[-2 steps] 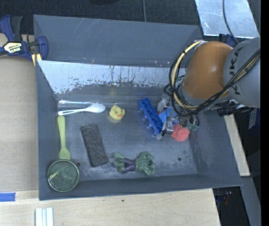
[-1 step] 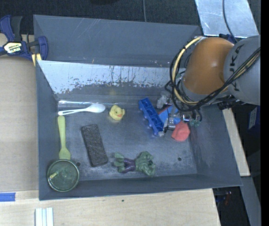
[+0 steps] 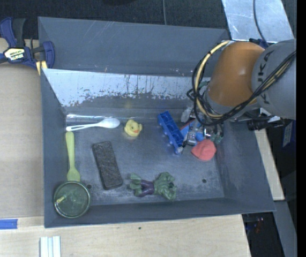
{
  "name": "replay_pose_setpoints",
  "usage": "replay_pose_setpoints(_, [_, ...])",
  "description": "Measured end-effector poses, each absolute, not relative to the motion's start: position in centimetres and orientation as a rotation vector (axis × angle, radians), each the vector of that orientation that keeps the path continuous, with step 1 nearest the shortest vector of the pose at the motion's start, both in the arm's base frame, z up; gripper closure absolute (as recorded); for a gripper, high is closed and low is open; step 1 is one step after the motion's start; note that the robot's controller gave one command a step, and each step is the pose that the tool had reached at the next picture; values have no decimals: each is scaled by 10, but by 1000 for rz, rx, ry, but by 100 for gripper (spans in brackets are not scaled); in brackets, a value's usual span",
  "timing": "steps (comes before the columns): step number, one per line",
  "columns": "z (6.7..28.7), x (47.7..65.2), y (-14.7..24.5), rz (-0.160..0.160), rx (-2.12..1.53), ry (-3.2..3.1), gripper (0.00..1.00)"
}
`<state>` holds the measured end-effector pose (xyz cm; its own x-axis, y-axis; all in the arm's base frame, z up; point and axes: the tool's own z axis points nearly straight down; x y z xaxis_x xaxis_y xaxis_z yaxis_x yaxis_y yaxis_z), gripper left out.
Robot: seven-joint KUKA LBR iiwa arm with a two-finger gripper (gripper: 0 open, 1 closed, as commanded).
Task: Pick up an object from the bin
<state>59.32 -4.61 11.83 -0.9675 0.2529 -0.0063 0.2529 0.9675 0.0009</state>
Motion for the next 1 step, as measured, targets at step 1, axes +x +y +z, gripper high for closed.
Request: replay_pose_setpoints(1, [78, 600, -51, -1, 310, 3113, 0])
